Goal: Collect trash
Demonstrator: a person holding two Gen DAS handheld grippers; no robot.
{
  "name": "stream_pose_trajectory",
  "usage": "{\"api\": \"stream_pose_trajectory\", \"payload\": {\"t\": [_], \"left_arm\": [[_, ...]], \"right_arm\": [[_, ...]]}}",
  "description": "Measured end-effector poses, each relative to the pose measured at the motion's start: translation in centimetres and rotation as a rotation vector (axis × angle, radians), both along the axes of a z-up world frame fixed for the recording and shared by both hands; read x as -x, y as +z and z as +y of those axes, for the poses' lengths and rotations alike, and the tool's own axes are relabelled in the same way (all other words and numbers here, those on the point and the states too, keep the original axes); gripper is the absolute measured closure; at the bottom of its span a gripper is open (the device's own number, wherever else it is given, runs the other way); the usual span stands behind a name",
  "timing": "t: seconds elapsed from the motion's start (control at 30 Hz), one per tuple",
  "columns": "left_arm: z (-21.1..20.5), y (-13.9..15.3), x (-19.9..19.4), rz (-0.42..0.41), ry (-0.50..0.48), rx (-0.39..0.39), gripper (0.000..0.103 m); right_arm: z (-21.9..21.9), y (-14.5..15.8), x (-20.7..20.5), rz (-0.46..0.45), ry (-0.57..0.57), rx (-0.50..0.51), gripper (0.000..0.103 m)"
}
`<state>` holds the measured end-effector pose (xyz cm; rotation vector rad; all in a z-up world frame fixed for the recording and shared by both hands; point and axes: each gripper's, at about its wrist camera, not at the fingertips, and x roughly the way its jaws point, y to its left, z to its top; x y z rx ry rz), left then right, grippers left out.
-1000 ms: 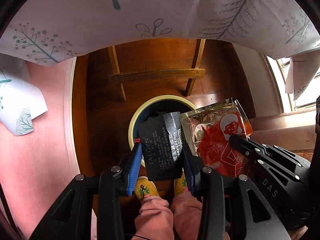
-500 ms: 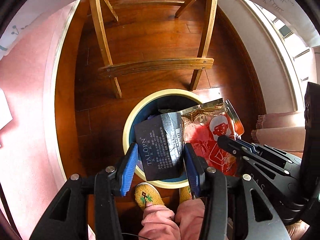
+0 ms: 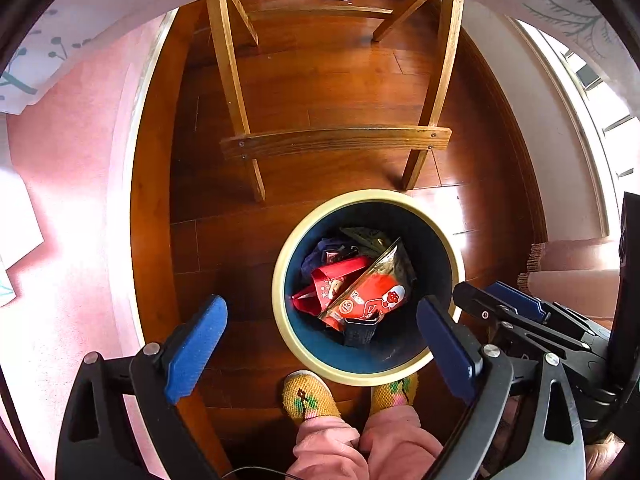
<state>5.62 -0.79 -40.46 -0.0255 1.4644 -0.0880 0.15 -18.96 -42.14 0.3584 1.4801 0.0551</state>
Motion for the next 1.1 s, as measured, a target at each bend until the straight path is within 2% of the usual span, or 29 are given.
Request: {"api": "stream_pose_trajectory", "payload": {"t": [0.2, 0.4, 0.6, 1.1], "left_arm": [[0.2, 0.9, 0.1, -0.008, 0.004, -0.007, 0.008], [0.2, 4.0, 0.1, -0.026, 0.018, -0.003, 0.008], [0.5, 9.5, 0.3, -0.062, 0.034, 0.017, 0.008], [2.2, 24.5, 1.9, -0.166, 0.053, 0.038, 0.008]], "right_arm": [[0.2, 1.2, 0.0, -0.024, 0.003, 0.008, 0.056], [0.1, 3.8, 0.2, -0.041, 0.007, 0.017, 0.056], [0.0, 8.8, 0.5, -0.074, 0.016, 0.029, 0.056], [0.9, 24.0, 0.8, -0.192, 0.071, 0.035, 0.056]]}}
